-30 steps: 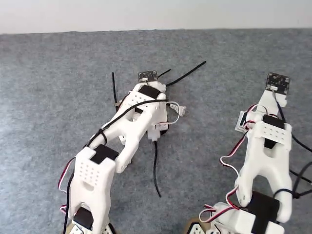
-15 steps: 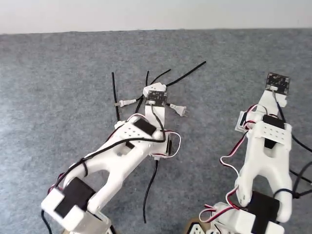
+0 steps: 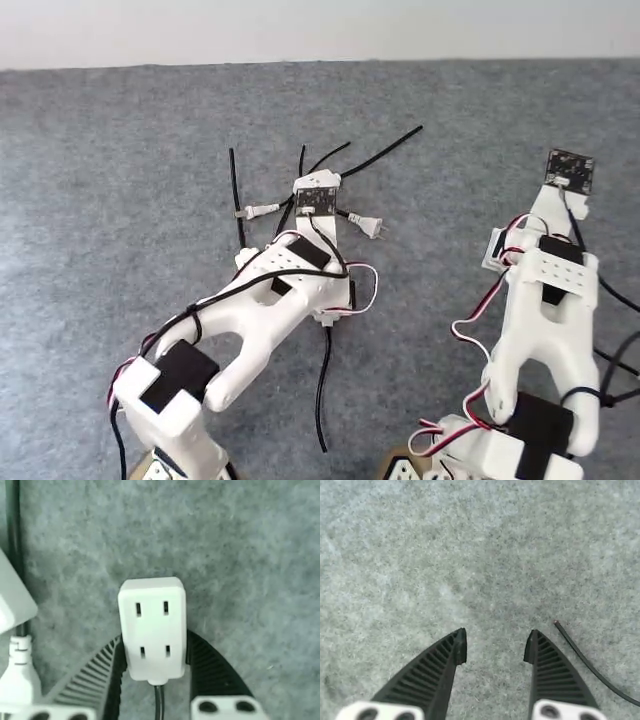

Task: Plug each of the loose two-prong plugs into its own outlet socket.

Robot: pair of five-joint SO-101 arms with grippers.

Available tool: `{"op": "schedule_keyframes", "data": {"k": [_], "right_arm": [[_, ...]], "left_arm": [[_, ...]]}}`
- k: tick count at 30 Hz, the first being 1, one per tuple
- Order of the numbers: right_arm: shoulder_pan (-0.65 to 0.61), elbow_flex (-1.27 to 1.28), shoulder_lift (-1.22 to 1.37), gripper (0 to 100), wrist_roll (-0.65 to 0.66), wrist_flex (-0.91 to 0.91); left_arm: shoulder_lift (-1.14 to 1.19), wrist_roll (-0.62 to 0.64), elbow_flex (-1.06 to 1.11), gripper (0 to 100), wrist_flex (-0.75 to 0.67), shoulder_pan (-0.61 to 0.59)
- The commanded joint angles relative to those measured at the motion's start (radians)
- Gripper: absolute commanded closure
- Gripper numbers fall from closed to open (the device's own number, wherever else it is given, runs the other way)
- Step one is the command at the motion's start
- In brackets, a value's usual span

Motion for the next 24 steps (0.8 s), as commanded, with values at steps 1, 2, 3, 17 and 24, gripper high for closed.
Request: {"op": "schedule_keyframes", "data": {"k": [1,2,3,17,24], "right_arm": [[-0.015,-0.009,-0.002,80.1,0.009,-0.019],[-0.015,-0.009,-0.002,80.1,0.009,-0.019],[-0.015,-0.009,-0.002,80.1,0.009,-0.019],[-0.015,-0.008,-0.002,80.1,0.009,-0.019],[-0.016,-0.008,-0.002,80.1,0.009,-0.019]], "left_arm": [[0.014,0.012,-0.035,98,0.005,-0.015],[0.008,0.012,-0.035,98,0.005,-0.020],[-0.002,0.012,-0.035,98,0.005,-0.023],[-0.021,0.017,-0.035,67,0.083,-0.028],[-0.063,0.017,-0.028,67,0.087,-0.037]]}}
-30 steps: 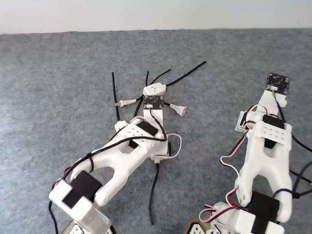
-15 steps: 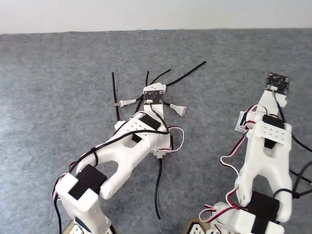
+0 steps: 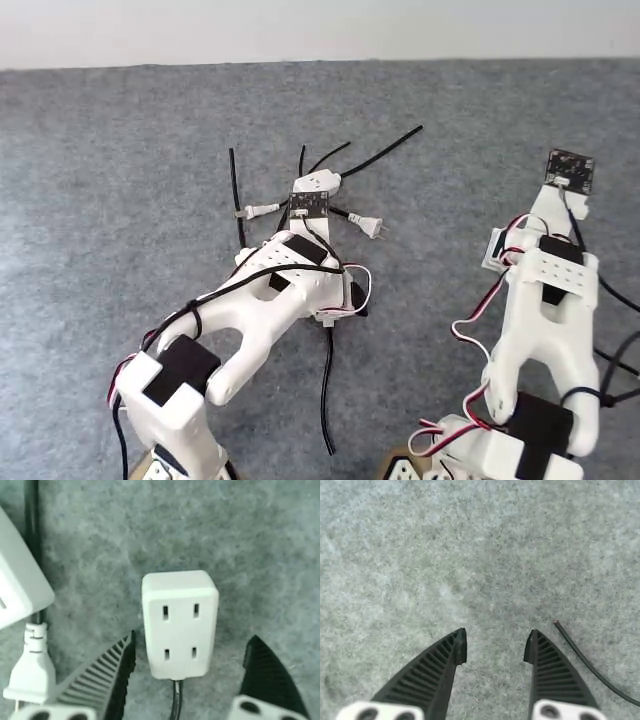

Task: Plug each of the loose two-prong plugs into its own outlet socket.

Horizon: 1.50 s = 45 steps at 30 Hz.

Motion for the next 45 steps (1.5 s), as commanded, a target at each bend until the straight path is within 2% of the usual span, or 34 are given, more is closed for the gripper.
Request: {"op": "schedule_keyframes", "data": {"k": [1,5,8,11,14,17,21,23,26,28,33,38,45], "right_arm": [[-0.016,-0.008,-0.002,80.1,0.009,-0.019],[-0.028,-0.008,-0.002,80.1,0.009,-0.019],[-0.030,-0.008,-0.002,80.1,0.011,-0.019],[-0.030,-0.008,-0.002,80.5,0.011,-0.019],[-0.030,-0.008,-0.002,87.2,0.011,-0.019],[-0.031,-0.008,-0.002,95.6,0.026,-0.019],[-0.068,-0.002,-0.001,98.4,0.092,-0.019],[-0.090,0.009,-0.001,98.4,0.104,-0.031],[-0.134,0.021,-0.001,98.4,0.146,-0.036],[-0.177,0.020,-0.001,98.5,0.172,-0.013],[-0.282,0.002,-0.002,99.1,0.221,0.021],[-0.392,-0.003,-0.002,99.0,0.318,0.007],[-0.490,-0.051,0.053,99.0,0.367,-0.041]], "left_arm": [[-0.091,0.011,-0.022,67,0.034,-0.011],[-0.230,0.005,-0.015,67,0.098,-0.020],[-0.327,-0.002,0.031,67,0.075,-0.060],[-0.433,-0.078,0.077,67,0.051,-0.103],[-0.543,-0.153,0.136,67,0.023,-0.140],[-0.654,-0.193,0.228,67,-0.029,-0.143],[-0.795,-0.198,0.378,67,-0.138,-0.180],[-0.859,-0.196,0.449,67,-0.198,-0.233],[-0.925,-0.203,0.519,74,-0.267,-0.347],[-0.945,-0.206,0.550,81,-0.302,-0.414],[-0.945,-0.302,0.634,98,-0.416,-0.537],[-0.944,-0.301,0.690,98,-0.511,-0.628],[-0.873,-0.301,0.657,98,-0.529,-0.724]]}}
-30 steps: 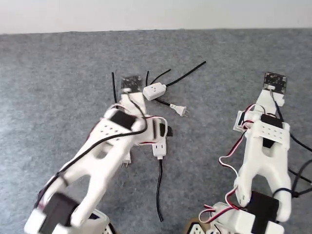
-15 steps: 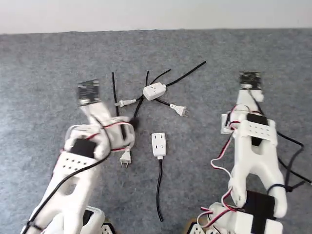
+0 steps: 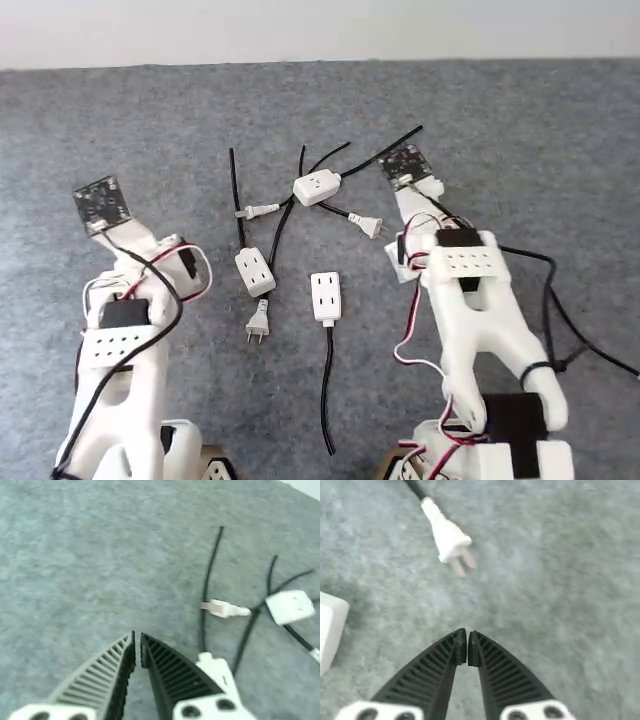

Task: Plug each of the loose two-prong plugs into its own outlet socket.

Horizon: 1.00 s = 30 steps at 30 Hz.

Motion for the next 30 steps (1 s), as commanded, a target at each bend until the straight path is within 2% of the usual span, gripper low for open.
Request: {"op": "schedule_keyframes", "data": {"k": [1,13,20,30], "right_arm": [[-0.047,-0.106,0.054,99.0,0.025,-0.012],[-0.102,-0.427,0.331,99.0,0.077,-0.010],[-0.151,-0.466,0.348,99.0,0.078,-0.033],[-0.101,-0.608,0.527,99.0,0.115,-0.074]], "left_arm": [[0.066,-0.009,-0.064,98,-0.023,-0.041],[0.598,-0.009,-0.378,98,-0.071,-0.187],[0.611,-0.009,-0.401,98,-0.043,-0.187],[0.611,-0.009,-0.401,98,-0.043,-0.190]]}}
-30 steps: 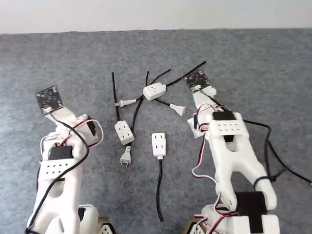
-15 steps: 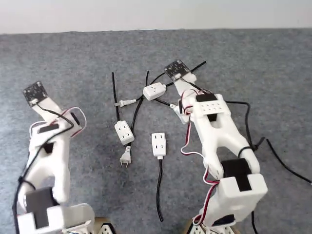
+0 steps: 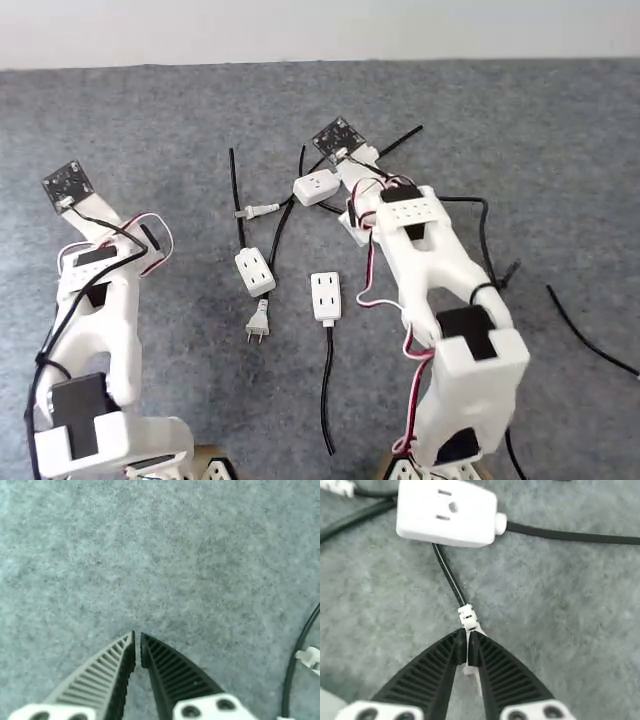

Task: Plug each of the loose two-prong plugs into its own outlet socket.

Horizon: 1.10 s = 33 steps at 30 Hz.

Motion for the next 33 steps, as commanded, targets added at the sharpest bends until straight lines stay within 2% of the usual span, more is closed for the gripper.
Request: {"op": "schedule_keyframes", "data": {"k": [1,13,20,33], "right_arm": [[0.039,-0.124,0.025,99.0,0.011,-0.015],[0.065,-0.172,0.093,99.0,0.017,0.001],[0.058,-0.170,0.005,99.0,-0.041,0.008],[0.028,0.028,-0.147,99.0,-0.038,0.004]], "left_arm": [[0.000,-0.002,-0.044,98,0.002,-0.006],[0.000,-0.002,-0.044,98,0.005,-0.005],[0.000,-0.002,-0.044,98,0.005,-0.005],[0.003,-0.002,-0.045,98,0.003,-0.005]]}}
